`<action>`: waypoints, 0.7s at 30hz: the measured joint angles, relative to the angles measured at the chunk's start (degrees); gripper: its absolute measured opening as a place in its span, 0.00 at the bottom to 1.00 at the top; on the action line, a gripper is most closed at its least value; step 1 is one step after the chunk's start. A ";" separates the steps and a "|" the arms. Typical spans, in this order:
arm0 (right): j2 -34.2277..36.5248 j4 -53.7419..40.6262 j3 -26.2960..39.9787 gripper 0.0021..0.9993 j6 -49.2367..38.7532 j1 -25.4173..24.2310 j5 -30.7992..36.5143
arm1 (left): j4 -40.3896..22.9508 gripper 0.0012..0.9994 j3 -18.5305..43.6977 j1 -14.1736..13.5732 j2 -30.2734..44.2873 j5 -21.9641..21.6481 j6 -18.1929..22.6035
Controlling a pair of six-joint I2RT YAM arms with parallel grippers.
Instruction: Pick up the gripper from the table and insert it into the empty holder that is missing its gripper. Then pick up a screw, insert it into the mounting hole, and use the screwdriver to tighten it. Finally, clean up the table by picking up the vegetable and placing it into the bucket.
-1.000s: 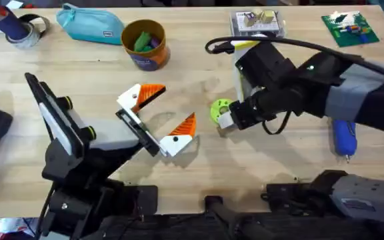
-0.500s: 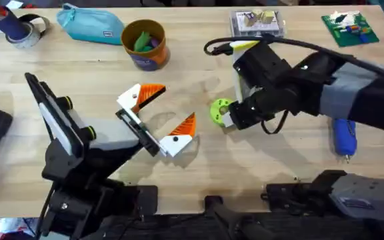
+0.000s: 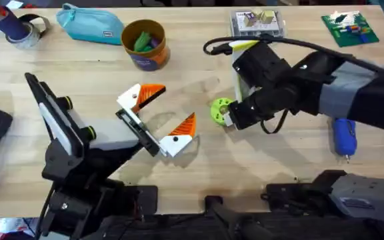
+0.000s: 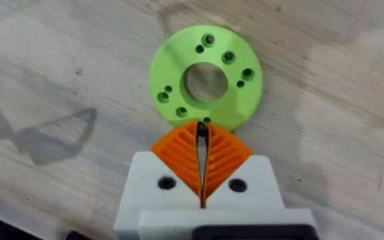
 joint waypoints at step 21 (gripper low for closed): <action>6.82 -22.69 32.42 0.00 -5.43 0.00 2.60 | 0.00 0.99 0.00 0.00 -0.02 0.00 0.00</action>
